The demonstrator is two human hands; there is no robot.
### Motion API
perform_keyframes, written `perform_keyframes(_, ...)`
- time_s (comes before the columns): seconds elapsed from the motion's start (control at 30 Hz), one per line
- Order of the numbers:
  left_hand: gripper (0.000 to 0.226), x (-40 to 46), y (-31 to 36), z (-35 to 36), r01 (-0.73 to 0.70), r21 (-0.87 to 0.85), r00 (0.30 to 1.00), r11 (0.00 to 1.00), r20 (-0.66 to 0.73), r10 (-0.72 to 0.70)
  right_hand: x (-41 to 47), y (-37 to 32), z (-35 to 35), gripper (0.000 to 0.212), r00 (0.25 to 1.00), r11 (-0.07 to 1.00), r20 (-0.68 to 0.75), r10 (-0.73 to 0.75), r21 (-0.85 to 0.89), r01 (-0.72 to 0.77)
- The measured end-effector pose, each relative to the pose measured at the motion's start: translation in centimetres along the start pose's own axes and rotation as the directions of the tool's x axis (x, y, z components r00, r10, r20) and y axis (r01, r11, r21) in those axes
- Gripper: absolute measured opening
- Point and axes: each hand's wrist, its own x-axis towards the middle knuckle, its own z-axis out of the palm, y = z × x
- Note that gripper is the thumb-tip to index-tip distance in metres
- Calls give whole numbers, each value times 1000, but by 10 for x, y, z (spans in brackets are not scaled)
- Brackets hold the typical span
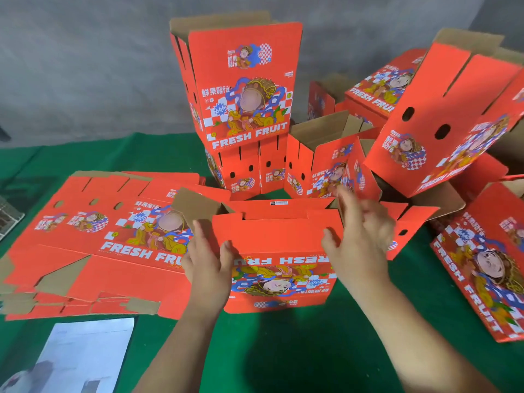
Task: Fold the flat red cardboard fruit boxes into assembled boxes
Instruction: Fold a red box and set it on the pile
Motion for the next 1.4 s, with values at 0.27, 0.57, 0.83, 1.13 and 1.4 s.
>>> perform_keyframes(0.27, 67, -4, -3, -6, -35, 28, 999, 999, 25, 34, 33, -42, 24, 70, 916, 940, 394, -78, -276, 198)
perform_keyframes(0.57, 74, -10, -8, -8, 4, 91, 1000, 996, 17, -6, 23, -51, 11, 83, 919, 864, 394, -8, -459, 205)
perform_keyframes(0.83, 77, -14, -7, -11, 42, 115, 999, 993, 27, -45, 13, -56, 22, 73, 877, 948, 466, -119, -211, 240)
perform_keyframes(1.13, 70, -27, -9, -8, -6, 87, 1000, 996, 29, 3, 58, -22, 26, 91, 768, 923, 566, 298, -376, -81)
perform_keyframes(1.4, 75, -28, -10, -10, -23, 77, 999, 997, 27, 21, 63, 1, 13, 74, 834, 950, 503, 226, 77, -304)
